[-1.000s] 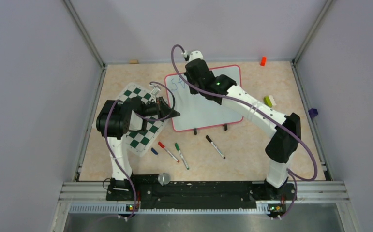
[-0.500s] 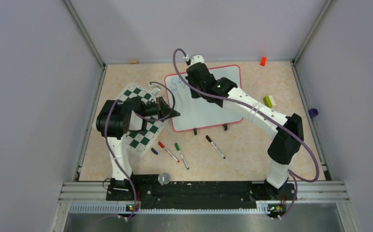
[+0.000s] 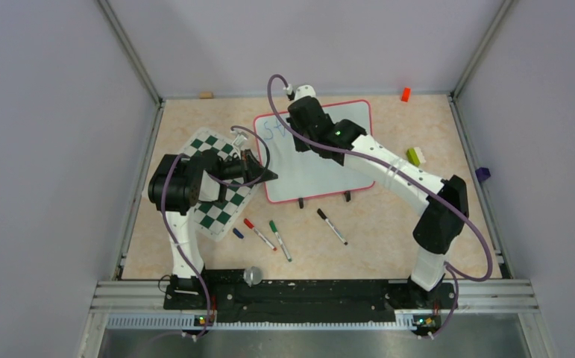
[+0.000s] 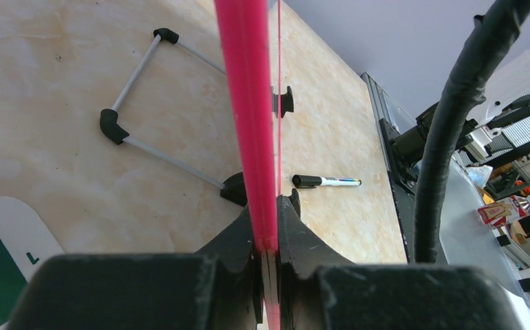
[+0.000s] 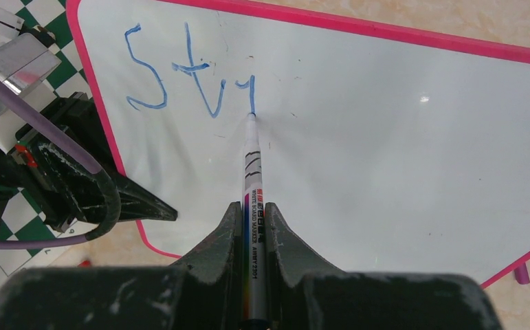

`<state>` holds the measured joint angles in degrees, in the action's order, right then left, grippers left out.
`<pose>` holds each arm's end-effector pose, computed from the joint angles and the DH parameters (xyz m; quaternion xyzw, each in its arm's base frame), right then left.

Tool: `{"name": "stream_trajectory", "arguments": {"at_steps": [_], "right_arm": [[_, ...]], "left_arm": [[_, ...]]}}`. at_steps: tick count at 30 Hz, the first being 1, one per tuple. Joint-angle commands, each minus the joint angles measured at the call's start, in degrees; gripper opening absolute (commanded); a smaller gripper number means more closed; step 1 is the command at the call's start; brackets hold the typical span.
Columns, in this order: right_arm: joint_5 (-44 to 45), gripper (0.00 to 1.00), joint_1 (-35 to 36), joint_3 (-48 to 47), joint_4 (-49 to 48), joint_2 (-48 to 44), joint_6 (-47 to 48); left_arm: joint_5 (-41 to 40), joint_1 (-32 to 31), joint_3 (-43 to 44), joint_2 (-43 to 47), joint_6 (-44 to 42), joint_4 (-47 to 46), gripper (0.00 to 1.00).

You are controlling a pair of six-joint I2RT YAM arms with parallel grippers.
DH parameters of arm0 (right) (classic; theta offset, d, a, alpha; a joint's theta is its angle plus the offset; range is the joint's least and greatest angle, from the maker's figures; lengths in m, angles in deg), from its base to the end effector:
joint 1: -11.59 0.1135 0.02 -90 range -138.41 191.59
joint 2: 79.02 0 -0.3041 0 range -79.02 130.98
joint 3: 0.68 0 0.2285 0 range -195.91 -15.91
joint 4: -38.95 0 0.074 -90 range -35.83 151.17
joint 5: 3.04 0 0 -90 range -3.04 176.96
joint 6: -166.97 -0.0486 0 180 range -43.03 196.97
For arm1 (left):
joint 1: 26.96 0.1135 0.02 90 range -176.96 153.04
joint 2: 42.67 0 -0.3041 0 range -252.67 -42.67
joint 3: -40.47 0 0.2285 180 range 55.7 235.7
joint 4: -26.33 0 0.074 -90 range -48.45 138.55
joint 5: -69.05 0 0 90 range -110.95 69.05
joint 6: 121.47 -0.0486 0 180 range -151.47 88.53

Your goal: Write a sentence on the whiteboard

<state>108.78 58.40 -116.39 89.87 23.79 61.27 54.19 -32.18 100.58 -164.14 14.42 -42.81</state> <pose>0.2897 0.2822 0.3877 -0.1568 0.8725 0.0778 0.4561 0.3681 -0.0808 0.1840 0.2497 0.6483 -0.6193 0.3658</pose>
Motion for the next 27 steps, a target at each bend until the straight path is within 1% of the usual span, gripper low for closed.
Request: {"name": "stream_trajectory", "arguments": {"at_steps": [1, 12, 27], "right_arm": [[0.9, 0.0, -1.1, -0.5, 0.3, -0.5, -0.1], [1.7, 0.0, -1.5, -4.8, 0.3, 1.7, 1.3], [2.1, 0.0, -2.5, -7.7, 0.3, 3.2, 2.3]], "left_arm": [[-0.1, 0.5, 0.1, 0.4, -5.4, -8.5, 0.06], [0.0, 0.5, 0.1, 0.4, -5.4, -8.5, 0.06], [-0.1, 0.6, 0.1, 0.4, -5.5, -8.5, 0.06]]}}
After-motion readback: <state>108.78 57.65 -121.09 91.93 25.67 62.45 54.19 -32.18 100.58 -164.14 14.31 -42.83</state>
